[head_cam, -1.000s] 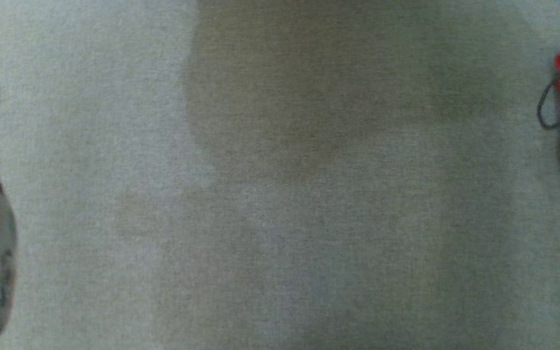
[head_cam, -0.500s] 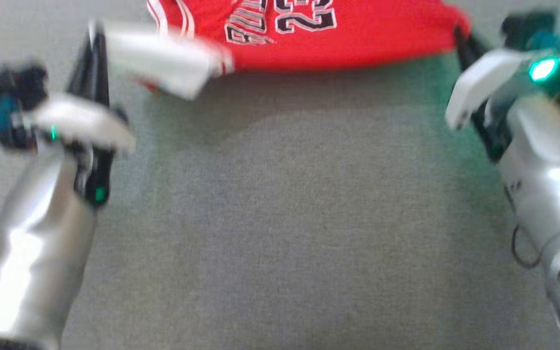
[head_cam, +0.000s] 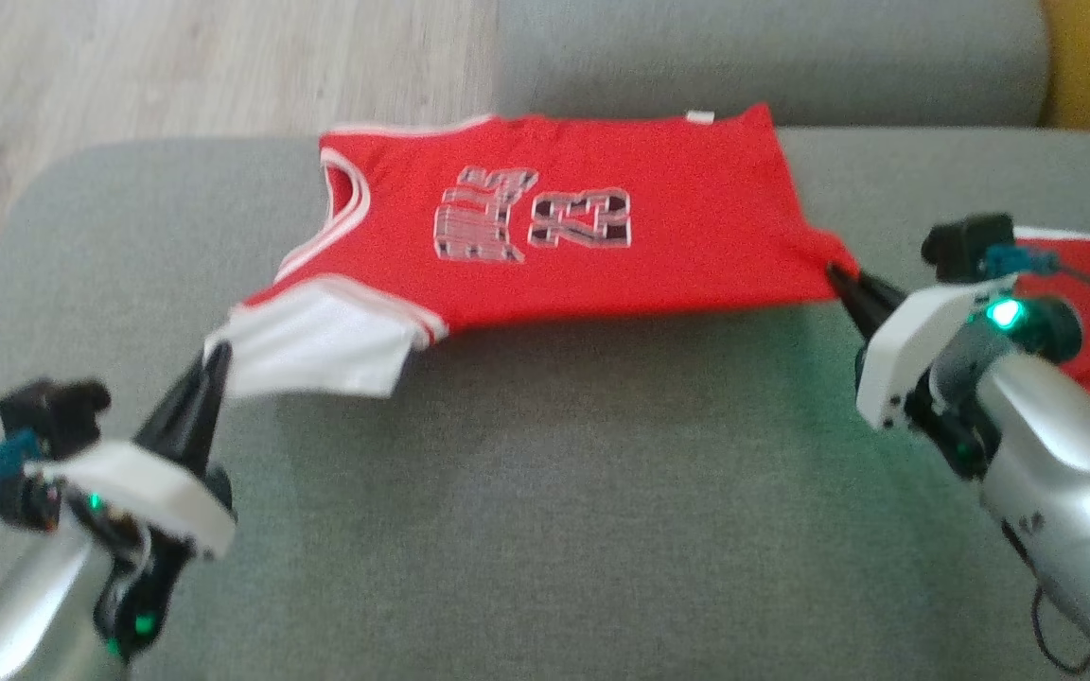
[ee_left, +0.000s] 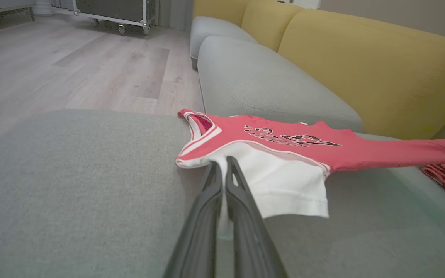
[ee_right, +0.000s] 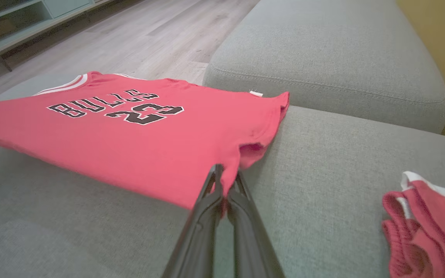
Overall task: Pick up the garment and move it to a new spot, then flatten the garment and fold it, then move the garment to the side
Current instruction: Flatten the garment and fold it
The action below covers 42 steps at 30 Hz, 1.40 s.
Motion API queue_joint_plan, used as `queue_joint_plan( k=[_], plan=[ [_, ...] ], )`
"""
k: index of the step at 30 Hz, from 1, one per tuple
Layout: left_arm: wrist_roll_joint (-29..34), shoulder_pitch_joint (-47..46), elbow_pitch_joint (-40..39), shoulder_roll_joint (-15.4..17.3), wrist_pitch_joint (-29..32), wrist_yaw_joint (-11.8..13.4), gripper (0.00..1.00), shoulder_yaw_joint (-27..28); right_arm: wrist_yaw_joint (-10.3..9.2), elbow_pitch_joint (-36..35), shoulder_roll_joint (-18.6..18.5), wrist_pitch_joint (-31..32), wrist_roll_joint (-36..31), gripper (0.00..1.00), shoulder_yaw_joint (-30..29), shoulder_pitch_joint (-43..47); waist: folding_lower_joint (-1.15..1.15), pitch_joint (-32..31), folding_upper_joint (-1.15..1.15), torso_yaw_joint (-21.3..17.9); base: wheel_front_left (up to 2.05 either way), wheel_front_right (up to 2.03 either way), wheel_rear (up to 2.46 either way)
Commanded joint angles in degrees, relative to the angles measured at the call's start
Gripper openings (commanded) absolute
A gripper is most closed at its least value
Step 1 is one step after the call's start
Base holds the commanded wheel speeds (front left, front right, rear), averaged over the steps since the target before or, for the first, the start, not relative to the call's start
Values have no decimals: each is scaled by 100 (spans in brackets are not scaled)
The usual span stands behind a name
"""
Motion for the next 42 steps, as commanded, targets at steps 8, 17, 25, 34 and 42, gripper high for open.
queue_joint_plan(
  k=[8,17,25,34,42],
  plan=[
    [-320,1126,-1939,1031,602,461,0,199,-4,-812,-655,85,957,0,791,672,2,-814,0,-146,0,0,0],
    [-627,2121,-3274,1648,903,955,0,362,-4,-1642,-1220,318,1315,0,1297,1181,2,-909,0,-217,0,0,0],
    [-636,2112,-3445,1688,949,1180,0,449,-4,-1743,-1293,343,1403,0,1163,1170,2,-771,0,-245,0,0,0],
    [-600,1370,-2846,1471,1313,1150,0,342,-4,-1533,-1101,553,1327,0,974,858,2,-500,0,-261,0,0,0],
    [-409,240,-2101,1296,1787,975,0,196,-4,-1168,-881,945,1332,0,781,390,2,-60,0,-255,0,0,0]
  ],
)
